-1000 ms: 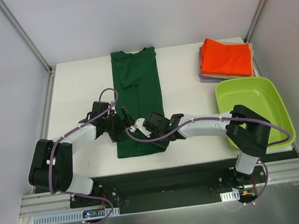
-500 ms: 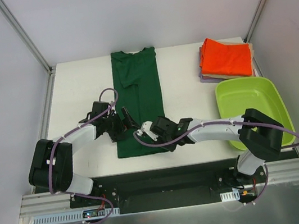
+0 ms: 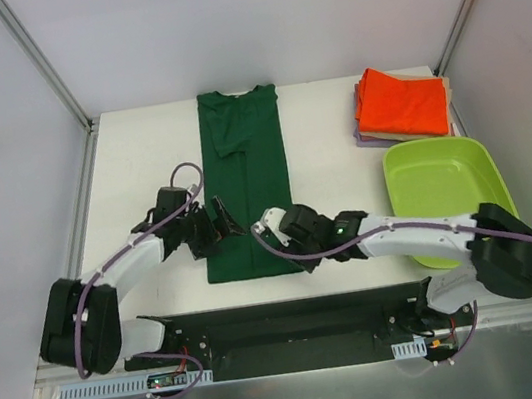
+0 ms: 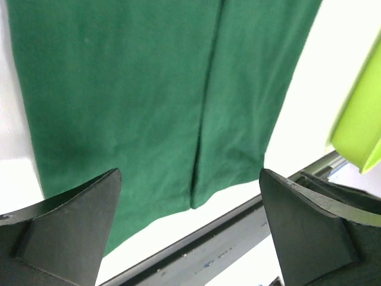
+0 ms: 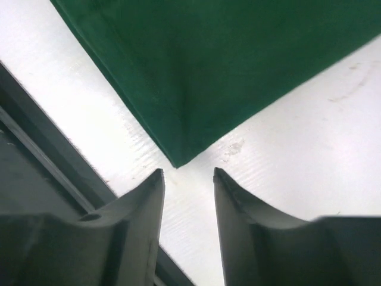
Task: Fold and stack the t-shirts
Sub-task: Rotate the tshirt 90 degrees, then grab the bottom of the folded rectangular tshirt with both arms
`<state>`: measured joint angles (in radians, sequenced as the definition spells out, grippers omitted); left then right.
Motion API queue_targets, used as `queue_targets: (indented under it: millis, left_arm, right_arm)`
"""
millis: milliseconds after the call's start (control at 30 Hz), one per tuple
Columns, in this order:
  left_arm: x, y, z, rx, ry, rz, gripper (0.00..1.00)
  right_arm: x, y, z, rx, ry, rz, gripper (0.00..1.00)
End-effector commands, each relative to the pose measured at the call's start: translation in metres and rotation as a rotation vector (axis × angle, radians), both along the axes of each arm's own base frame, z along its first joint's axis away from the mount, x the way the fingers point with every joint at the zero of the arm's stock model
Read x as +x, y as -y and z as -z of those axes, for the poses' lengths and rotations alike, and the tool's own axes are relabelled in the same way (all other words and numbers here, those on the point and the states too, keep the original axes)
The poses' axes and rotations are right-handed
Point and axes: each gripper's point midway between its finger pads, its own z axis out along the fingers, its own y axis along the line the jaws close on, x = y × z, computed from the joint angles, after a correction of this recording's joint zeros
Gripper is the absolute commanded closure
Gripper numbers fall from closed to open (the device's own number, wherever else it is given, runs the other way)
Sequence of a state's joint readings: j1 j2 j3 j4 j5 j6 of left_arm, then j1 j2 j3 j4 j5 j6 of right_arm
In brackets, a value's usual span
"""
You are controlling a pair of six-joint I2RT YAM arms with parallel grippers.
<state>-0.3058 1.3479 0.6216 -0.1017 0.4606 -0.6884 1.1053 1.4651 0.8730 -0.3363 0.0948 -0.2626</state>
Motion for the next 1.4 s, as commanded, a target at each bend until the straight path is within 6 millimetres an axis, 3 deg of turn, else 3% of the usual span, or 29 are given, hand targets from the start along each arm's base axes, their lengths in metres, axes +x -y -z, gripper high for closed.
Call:
queue_targets:
  millis: [0, 33, 100, 167, 300, 567, 833, 933, 1100, 1167, 1367]
  left_arm:
    - [-0.009, -0.009, -0.036, -0.002, 0.112, -0.012, 0.01]
    - [-0.01, -0.012, -0.043, 0.001, 0.134, -0.023, 0.01]
    - [-0.016, -0.02, -0.051, 0.021, 0.165, -0.049, 0.01]
    - [-0.023, -0.035, -0.049, 0.072, 0.167, -0.12, 0.01]
    - [-0.044, -0.072, -0.019, 0.22, 0.097, -0.273, 0.01]
    - [-0.076, -0.079, 0.022, 0.244, -0.032, -0.297, 0.01]
    - [-0.075, -0.076, 0.036, 0.257, -0.091, -0.283, 0.41]
    - [-0.076, -0.074, 0.041, 0.255, -0.107, -0.269, 0.49]
    - [-0.076, -0.073, 0.049, 0.266, -0.135, -0.263, 0.58]
    - [-0.076, -0.073, 0.051, 0.268, -0.142, -0.262, 0.67]
    - [-0.079, -0.075, 0.058, 0.282, -0.16, -0.257, 0.83]
  right_arm:
    - [0.005, -0.005, -0.077, 0.231, 0.088, 0.114, 0.45]
    - [0.002, -0.003, -0.093, 0.3, 0.099, 0.119, 0.34]
    - [0.001, 0.001, -0.11, 0.392, 0.117, 0.162, 0.01]
    - [0.002, 0.008, -0.117, 0.455, 0.124, 0.23, 0.04]
    - [0.011, 0.029, -0.112, 0.536, 0.096, 0.499, 0.04]
    - [0.012, 0.028, -0.065, 0.453, -0.024, 0.699, 0.04]
    - [0.019, 0.019, -0.026, 0.366, -0.161, 0.813, 0.02]
    - [0.016, 0.01, -0.012, 0.339, -0.228, 0.814, 0.01]
    - [0.013, -0.004, 0.0, 0.326, -0.296, 0.8, 0.09]
    - [0.009, -0.008, 0.004, 0.321, -0.322, 0.789, 0.16]
    - [0.001, -0.015, 0.013, 0.328, -0.382, 0.778, 0.34]
